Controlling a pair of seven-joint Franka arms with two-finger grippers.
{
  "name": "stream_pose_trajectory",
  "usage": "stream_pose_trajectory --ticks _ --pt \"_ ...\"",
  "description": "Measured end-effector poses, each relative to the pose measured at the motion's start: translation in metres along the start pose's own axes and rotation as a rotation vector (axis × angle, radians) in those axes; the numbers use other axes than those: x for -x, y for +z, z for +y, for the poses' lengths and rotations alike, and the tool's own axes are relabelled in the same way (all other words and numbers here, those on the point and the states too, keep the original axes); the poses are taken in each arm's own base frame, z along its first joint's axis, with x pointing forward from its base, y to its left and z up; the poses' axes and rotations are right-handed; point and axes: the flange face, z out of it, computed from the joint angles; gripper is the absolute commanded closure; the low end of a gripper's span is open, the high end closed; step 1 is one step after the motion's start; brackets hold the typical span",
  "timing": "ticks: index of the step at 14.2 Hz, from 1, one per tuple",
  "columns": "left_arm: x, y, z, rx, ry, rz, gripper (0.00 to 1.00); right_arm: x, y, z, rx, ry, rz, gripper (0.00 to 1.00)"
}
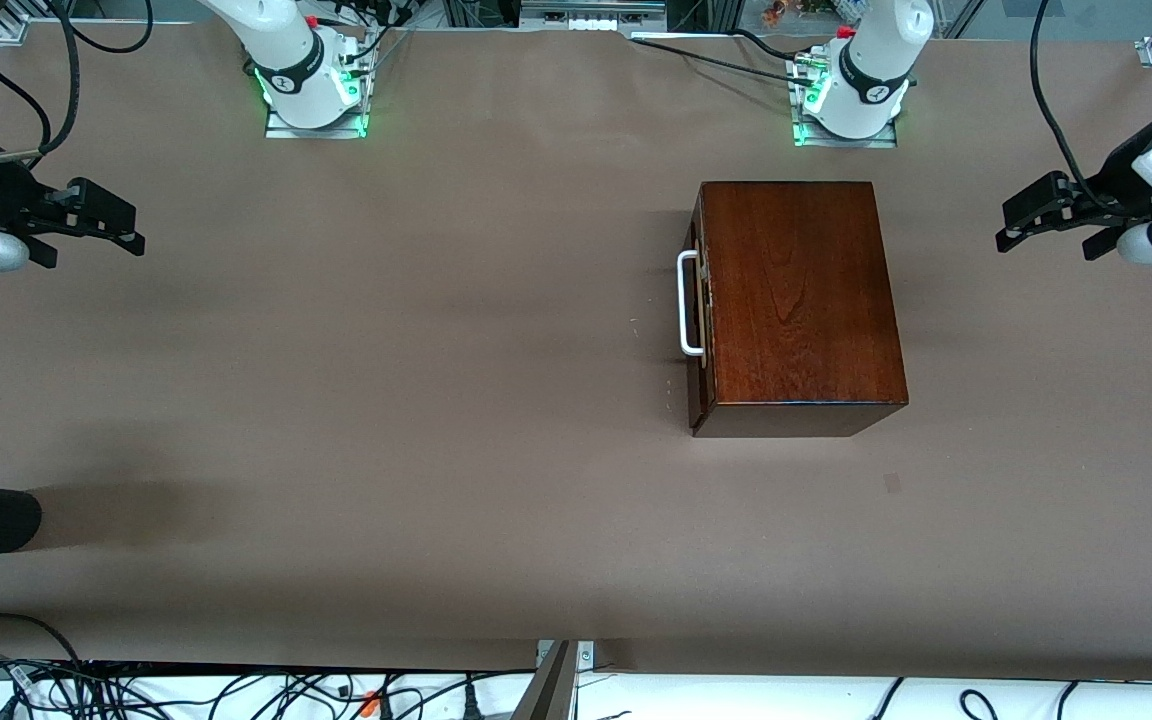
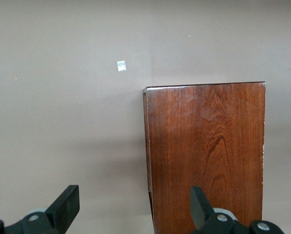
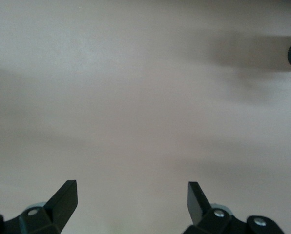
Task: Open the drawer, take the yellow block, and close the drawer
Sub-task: 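Move the left gripper over the box toward the white drawer handle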
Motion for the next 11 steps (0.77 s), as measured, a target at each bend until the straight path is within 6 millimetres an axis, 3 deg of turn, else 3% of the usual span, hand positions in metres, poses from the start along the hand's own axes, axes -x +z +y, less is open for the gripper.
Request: stream_pose_trajectory --ticks 2,4,11 --pt "0.0 0.001 0.007 0.0 0.012 -0.001 0.0 0.0 0.0 0.0 0.0 0.0 0.0 0.0" --pt "0.001 0.002 0.026 0.0 0.035 -0.004 0.0 0.0 0.0 0.0 0.0 0.001 0.0 0.0" --pt "0.027 0.016 0.174 0.002 -0.008 -0.006 0.0 0.0 0.0 0.002 0.0 0.004 0.0 0.0"
